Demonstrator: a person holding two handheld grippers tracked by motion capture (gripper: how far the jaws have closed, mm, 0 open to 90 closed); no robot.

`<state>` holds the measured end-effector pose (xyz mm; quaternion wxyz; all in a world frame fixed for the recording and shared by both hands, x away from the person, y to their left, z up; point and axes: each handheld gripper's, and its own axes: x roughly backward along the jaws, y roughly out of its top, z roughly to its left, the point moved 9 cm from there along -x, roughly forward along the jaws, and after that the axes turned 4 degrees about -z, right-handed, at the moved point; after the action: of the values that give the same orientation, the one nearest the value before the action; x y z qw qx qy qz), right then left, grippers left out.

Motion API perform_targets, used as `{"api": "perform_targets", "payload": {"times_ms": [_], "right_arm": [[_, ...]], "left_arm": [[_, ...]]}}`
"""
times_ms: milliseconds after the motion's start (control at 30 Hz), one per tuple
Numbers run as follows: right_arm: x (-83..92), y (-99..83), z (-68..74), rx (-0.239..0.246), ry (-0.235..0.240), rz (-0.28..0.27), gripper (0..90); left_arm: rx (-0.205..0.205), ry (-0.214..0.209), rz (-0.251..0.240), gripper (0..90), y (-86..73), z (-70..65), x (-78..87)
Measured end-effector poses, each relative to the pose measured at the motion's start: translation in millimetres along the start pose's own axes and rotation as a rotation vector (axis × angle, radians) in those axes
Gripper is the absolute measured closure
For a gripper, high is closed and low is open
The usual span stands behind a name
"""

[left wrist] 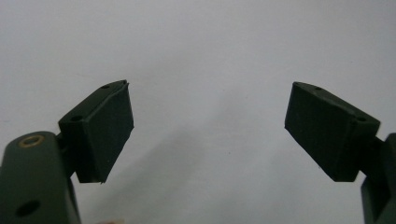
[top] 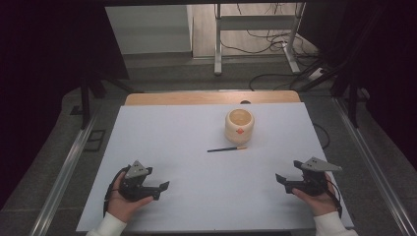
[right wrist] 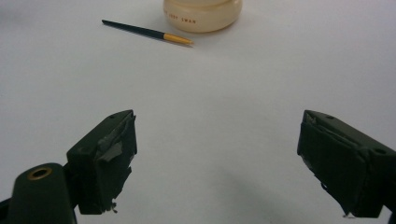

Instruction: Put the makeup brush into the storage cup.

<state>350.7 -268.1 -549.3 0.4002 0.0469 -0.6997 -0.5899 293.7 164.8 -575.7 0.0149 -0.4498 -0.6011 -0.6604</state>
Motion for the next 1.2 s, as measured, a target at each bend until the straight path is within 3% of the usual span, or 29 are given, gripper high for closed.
{"api": "perform_targets", "payload": {"times_ms": [1200], "right_arm": [[-6.8,5.5,5.3,0.025,0.009,0.003,12.8]], "left_arm": [[0.011,0.025,0.008,17.5,-6.0,2.1,10.0]]}}
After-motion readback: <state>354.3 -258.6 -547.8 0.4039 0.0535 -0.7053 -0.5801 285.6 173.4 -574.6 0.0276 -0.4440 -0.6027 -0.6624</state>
